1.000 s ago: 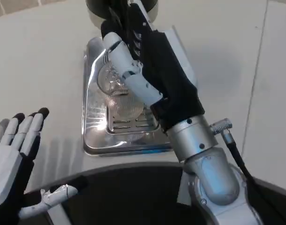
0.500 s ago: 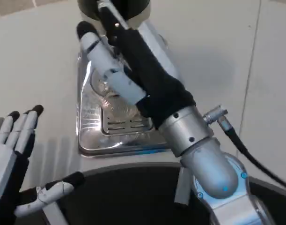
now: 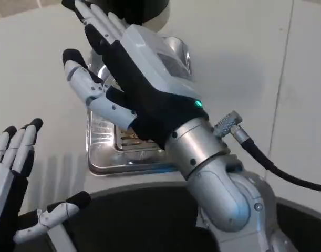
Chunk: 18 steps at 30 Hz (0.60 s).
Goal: Grasp the cup under the faucet to collect the drink, then remove the cup.
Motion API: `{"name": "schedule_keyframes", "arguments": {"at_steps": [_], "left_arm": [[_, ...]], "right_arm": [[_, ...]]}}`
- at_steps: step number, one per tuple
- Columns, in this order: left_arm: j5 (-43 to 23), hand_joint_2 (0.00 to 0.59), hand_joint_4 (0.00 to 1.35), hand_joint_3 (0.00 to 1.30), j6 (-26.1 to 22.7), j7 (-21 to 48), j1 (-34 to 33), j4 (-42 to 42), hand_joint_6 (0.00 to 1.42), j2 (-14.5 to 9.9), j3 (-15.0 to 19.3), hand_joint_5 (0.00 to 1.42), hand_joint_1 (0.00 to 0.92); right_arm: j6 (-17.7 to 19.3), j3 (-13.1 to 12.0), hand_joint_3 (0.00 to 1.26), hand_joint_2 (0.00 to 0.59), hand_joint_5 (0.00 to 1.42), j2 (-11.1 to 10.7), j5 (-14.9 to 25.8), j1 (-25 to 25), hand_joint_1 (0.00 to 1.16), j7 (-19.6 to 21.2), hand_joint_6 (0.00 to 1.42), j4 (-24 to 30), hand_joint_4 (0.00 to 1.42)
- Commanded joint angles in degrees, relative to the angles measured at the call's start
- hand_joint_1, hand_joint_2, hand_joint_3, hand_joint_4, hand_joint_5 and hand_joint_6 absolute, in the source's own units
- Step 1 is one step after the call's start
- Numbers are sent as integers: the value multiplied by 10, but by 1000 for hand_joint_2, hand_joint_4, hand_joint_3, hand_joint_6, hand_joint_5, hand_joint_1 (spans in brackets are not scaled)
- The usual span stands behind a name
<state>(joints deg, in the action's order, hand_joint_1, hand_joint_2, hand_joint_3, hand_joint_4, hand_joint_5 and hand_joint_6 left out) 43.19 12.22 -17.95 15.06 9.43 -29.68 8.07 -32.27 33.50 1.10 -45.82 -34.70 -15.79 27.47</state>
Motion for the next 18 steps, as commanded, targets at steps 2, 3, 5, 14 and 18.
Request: {"name": "schedule_keyframes", "arguments": {"at_steps": [2, 3, 5, 14, 18], "left_arm": [[-25, 106, 0, 0, 13, -38, -24, -35, 46, 15, 12, 27, 0], [-30, 103, 0, 0, 17, -46, -34, -42, 55, 17, 11, 38, 0], [-36, 92, 0, 0, 17, -52, -50, -53, 60, 20, 8, 43, 0], [-43, 72, 0, 0, 13, -45, -120, -93, 64, 32, -21, 48, 0], [-48, 67, 0, 0, 15, -45, -139, -109, 65, 32, -31, 52, 0]], "right_arm": [[-14, 9, 44, 586, 0, 10, -2, 15, 0, -33, 0, -6, 0], [-14, 7, 44, 586, 0, 12, -1, 16, 0, -35, 0, -7, 0], [-14, 5, 44, 586, 0, 14, 1, 17, 0, -39, 0, -9, 0], [-13, 5, 49, 586, 0, 17, -10, 20, 0, -49, 0, -4, 0], [-16, 5, 52, 586, 0, 19, -14, 21, 0, -55, 0, -3, 0]]}}
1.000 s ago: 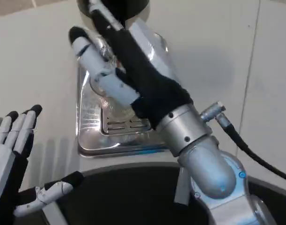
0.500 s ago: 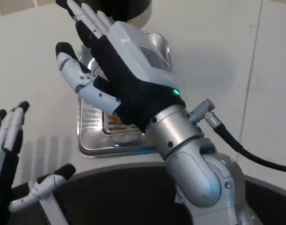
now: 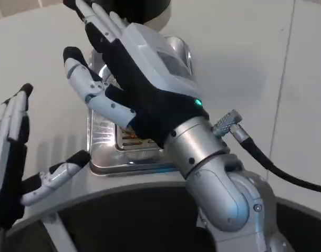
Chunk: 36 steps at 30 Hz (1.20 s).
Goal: Grasp the cup under the faucet to collect the drink, then remove the cup.
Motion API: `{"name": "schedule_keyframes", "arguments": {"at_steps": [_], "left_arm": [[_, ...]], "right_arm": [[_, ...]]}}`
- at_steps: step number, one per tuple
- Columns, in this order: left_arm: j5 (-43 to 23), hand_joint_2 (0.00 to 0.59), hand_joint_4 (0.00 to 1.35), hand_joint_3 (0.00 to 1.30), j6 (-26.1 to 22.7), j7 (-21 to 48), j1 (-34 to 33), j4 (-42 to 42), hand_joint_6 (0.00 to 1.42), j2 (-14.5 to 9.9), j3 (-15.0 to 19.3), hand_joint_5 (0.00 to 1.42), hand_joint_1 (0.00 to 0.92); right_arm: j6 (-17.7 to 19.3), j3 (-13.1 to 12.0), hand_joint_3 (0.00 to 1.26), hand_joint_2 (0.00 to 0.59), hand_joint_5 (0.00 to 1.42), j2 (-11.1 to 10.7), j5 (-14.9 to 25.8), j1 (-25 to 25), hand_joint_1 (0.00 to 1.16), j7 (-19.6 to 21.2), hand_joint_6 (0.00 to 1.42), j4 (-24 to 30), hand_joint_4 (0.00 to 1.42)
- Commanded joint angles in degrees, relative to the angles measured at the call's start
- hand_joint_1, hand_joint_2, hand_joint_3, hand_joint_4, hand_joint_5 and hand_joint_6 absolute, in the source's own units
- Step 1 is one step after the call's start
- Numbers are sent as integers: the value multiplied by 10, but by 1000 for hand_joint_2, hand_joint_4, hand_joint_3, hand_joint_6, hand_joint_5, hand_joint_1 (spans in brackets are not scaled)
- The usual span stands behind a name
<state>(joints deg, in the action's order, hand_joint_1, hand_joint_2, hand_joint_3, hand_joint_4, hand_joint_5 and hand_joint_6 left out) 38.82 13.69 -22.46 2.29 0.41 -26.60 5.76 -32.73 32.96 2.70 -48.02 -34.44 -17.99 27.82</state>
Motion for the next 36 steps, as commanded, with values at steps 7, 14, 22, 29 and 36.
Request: {"name": "schedule_keyframes", "arguments": {"at_steps": [7, 14, 22, 29, 36], "left_arm": [[-12, 59, 0, 0, 4, 3, -40, -43, 67, 3, -24, 59, 0], [-12, 54, 0, 0, 6, 8, -70, -62, 68, 8, -50, 61, 0], [-16, 51, 0, 0, 9, 7, -90, -86, 70, 10, -71, 62, 0], [-16, 47, 0, 0, 22, -1, -107, -105, 83, 12, -83, 72, 0], [-15, 46, 0, 0, 21, 1, -120, -114, 85, 15, -94, 73, 0]], "right_arm": [[-13, 10, 53, 586, 0, 4, 4, 14, 0, -41, 0, -9, 0], [-9, 8, 53, 586, 0, 5, 9, 12, 0, -43, 0, -17, 0], [-4, -1, 53, 586, 0, 4, 16, 12, 0, -39, 0, -23, 0], [11, -9, 53, 586, 0, 9, 24, 27, 0, -20, 0, -21, 0], [54, -35, 42, 586, 0, 18, 39, 73, 0, 44, 0, -1, 0]]}}
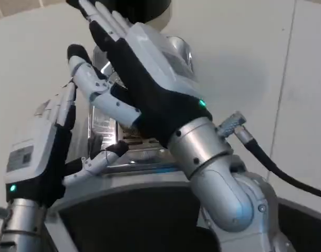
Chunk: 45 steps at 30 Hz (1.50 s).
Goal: Grasp the cup under the faucet to collect the drink, then remove the cup.
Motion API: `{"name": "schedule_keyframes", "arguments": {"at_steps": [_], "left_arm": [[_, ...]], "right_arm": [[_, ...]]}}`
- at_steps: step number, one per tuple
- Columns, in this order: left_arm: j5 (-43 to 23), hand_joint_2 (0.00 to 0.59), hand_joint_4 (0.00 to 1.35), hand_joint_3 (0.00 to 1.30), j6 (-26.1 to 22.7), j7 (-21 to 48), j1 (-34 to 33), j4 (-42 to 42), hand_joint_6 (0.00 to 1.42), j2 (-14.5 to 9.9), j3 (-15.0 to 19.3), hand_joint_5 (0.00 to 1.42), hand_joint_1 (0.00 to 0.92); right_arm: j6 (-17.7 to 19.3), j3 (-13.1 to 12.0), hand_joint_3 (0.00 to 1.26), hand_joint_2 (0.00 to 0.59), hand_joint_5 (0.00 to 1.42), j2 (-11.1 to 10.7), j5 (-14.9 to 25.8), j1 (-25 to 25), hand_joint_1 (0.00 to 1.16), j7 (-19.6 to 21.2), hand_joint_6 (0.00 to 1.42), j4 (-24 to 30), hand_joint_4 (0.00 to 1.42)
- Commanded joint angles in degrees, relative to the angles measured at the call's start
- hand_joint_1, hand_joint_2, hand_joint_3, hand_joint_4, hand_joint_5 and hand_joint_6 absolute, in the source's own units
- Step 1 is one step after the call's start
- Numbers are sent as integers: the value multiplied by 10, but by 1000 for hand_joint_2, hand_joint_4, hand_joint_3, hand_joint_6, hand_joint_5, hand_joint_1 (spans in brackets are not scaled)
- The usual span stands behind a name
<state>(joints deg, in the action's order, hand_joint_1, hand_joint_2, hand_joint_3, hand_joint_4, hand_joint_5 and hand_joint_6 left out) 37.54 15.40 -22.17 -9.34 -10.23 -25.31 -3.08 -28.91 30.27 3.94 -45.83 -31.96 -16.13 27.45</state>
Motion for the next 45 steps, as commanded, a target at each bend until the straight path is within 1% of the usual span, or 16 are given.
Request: {"name": "schedule_keyframes", "arguments": {"at_steps": [1, 5, 11, 14, 17, 20, 23, 26, 28, 30, 33, 37, 39, 41, 42, 45], "left_arm": [[-2, 46, 0, 0, 3, -1, -5, -9, 86, 3, -7, 73, 0], [0, 45, 0, 0, 4, -3, -8, -13, 87, 5, -10, 74, 0], [-7, 44, 0, 0, 2, 1, -17, -28, 99, 12, -14, 86, 0], [-8, 44, 0, 0, 5, -1, -21, -33, 100, 14, -18, 87, 0], [-8, 43, 0, 0, 5, -3, -24, -34, 101, 16, -23, 87, 0], [-10, 41, 0, 0, 6, -3, -29, -38, 102, 19, -28, 88, 0], [-10, 39, 0, 0, 7, -4, -33, -42, 103, 21, -30, 88, 0], [-13, 39, 0, 0, 11, -5, -38, -49, 104, 23, -32, 88, 0], [-15, 37, 0, 0, 16, -7, -41, -55, 104, 26, -33, 88, 0], [-15, 35, 0, 0, 22, -14, -46, -65, 108, 31, -35, 88, 0], [-13, 28, 0, 0, 27, -21, -56, -80, 115, 37, -39, 97, 0], [-12, 23, 0, 0, 33, -31, -75, -103, 117, 46, -46, 98, 1], [-10, 21, 0, 0, 36, -38, -85, -117, 118, 50, -50, 99, 1], [-9, 20, 0, 0, 40, -45, -93, -130, 119, 53, -54, 99, 2], [-9, 19, 0, 0, 43, -48, -97, -137, 127, 55, -55, 107, 2], [-7, 10, 0, 0, 51, -62, -109, -158, 144, 60, -60, 126, 0]], "right_arm": [[24, -12, 30, 586, 0, 5, 16, 60, 0, 41, 0, 9, 0], [47, -26, 5, 586, 0, 2, 14, 93, 0, 75, 0, 27, 0], [88, -53, 0, 586, 0, -18, -1, 153, 0, 118, 0, 80, 0], [98, -63, 0, 586, 0, -30, -14, 181, 0, 120, 0, 110, 0], [101, -68, 0, 586, 0, -45, -36, 210, 0, 107, 0, 144, 0], [105, -67, 0, 586, 0, -68, -65, 249, 0, 83, 0, 179, 0], [118, -70, 0, 586, 0, -89, -90, 288, 1, 68, 0, 206, 0], [149, -84, 0, 586, 0, -129, -121, 360, 5, 60, 0, 230, 0], [166, -96, 0, 586, 0, -145, -122, 398, 7, 62, 0, 235, 0], [189, -121, 0, 586, 0, -157, -96, 447, 5, 83, 0, 234, 0], [211, -149, 0, 586, 0, -165, -81, 494, 0, 90, 0, 242, 0], [233, -171, 0, 586, 0, -173, -106, 547, 0, 84, 0, 264, 0], [234, -173, 0, 586, 0, -167, -118, 564, 1, 77, 0, 270, 0], [240, -168, 0, 586, 0, -161, -142, 585, 3, 73, 0, 275, 0], [243, -165, 0, 586, 0, -158, -151, 594, 27, 72, 0, 275, 0], [254, -158, 0, 586, 0, -148, -171, 614, 157, 69, 0, 274, 0]]}}
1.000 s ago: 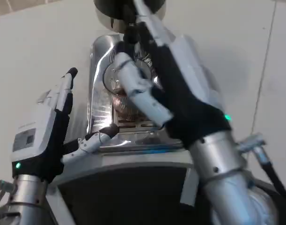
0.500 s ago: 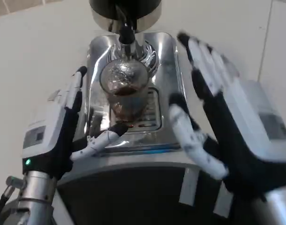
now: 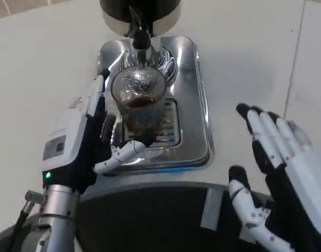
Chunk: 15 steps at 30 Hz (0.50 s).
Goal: Grasp the cup under the faucet to collect the drink, then remove the cup.
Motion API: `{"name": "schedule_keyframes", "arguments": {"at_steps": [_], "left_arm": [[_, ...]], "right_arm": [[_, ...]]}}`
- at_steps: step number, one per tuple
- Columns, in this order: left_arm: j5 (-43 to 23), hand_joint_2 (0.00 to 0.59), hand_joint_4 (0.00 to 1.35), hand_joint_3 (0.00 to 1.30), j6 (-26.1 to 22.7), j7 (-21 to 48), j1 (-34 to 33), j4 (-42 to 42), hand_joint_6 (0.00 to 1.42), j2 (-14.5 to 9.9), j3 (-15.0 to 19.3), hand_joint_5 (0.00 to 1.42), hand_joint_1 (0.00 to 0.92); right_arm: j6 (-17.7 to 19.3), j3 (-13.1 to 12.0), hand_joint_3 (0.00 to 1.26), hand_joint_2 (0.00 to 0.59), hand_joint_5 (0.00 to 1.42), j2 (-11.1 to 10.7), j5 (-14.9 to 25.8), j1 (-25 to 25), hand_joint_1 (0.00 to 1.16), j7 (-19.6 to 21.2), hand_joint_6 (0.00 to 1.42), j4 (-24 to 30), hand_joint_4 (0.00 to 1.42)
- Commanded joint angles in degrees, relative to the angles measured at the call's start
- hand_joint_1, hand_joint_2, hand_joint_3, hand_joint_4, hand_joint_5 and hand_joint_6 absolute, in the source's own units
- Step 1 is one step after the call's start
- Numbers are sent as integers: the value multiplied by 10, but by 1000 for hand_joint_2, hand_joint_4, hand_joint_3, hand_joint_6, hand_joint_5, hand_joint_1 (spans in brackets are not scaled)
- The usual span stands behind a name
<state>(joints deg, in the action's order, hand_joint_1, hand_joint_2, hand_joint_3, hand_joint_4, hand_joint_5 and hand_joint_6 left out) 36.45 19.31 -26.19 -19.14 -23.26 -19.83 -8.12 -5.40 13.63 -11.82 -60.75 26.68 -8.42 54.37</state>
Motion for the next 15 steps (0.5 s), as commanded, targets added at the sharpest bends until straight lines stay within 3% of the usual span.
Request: {"name": "schedule_keyframes", "arguments": {"at_steps": [1, 7, 15], "left_arm": [[4, 6, 0, 0, 15, -25, -15, -35, 147, 7, -12, 137, 0], [-4, 2, 0, 0, 33, -51, -42, -84, 164, 15, -15, 160, 0], [-7, 0, 0, 0, 54, -69, -63, -121, 179, 23, -20, 180, 0]], "right_arm": [[23, 11, 0, 586, 0, 10, -29, 36, 167, -8, 0, 4, 0], [43, 15, 0, 586, 0, 16, -46, 73, 213, 0, 0, -8, 0], [58, 10, 0, 586, 0, 20, -56, 85, 226, 2, 0, -34, 0]]}}
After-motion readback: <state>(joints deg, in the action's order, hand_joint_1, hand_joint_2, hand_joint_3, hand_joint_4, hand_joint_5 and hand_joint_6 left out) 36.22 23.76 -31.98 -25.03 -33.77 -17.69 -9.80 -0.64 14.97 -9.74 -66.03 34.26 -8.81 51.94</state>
